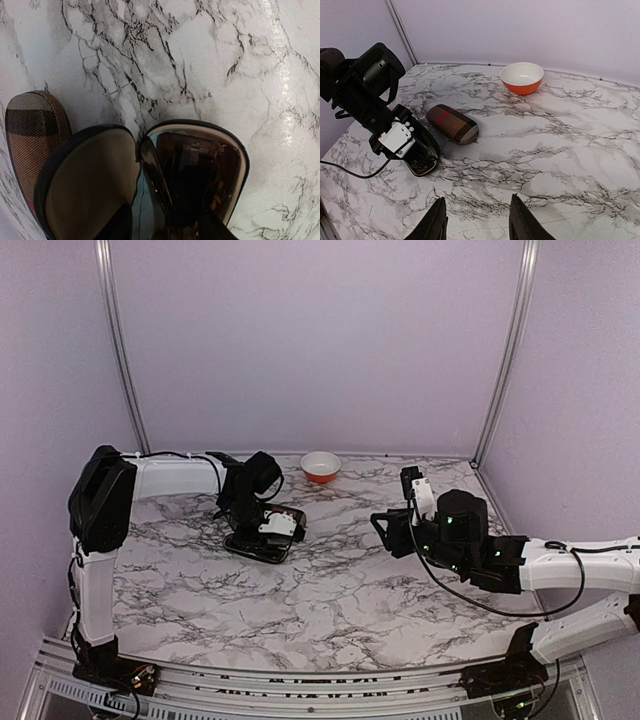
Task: Organize the sunglasses
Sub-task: Place the sunglasses in the sunglasses case.
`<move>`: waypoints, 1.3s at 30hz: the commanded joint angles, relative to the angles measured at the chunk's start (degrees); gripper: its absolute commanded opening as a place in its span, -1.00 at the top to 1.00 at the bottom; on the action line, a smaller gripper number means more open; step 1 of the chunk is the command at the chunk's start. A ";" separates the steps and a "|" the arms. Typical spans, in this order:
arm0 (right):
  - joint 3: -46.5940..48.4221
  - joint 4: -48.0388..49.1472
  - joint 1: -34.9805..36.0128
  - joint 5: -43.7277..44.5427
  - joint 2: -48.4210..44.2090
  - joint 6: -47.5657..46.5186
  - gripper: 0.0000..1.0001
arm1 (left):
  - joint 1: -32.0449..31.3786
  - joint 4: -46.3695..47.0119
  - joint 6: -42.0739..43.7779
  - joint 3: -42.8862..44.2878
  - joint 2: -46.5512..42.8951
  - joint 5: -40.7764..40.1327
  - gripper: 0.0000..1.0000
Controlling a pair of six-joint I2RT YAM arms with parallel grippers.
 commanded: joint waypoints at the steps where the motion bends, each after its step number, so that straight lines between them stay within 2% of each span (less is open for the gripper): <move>1: 1.38 0.25 -0.41 -0.46 0.39 -0.10 0.17 | -0.10 -2.78 0.15 0.27 -1.57 0.85 0.08; 10: 3.00 -0.20 -0.41 -0.83 1.89 -1.26 0.17 | 0.48 -0.96 -0.92 -0.10 -5.27 1.40 -0.02; 11: 3.13 -0.13 -0.42 -0.95 2.12 -1.27 0.17 | 0.59 -0.60 -0.86 -0.44 -5.71 1.45 -0.58; 12: 3.20 -0.04 -0.42 -1.07 2.23 -1.28 0.17 | 0.70 -0.39 -0.74 -0.67 -6.06 1.52 -0.96; 32: 8.54 2.55 -0.80 -2.31 9.57 -4.46 0.18 | 2.42 1.12 -2.76 -2.91 -12.19 3.92 -0.98; 36: 11.03 5.24 -3.24 -10.15 14.93 -5.04 0.24 | 2.64 7.19 -10.16 -5.17 -15.77 3.77 -0.98; 39: 15.82 4.26 -7.19 -18.83 21.29 -5.72 0.25 | 2.74 19.33 -23.09 -11.96 -20.58 -1.50 -0.99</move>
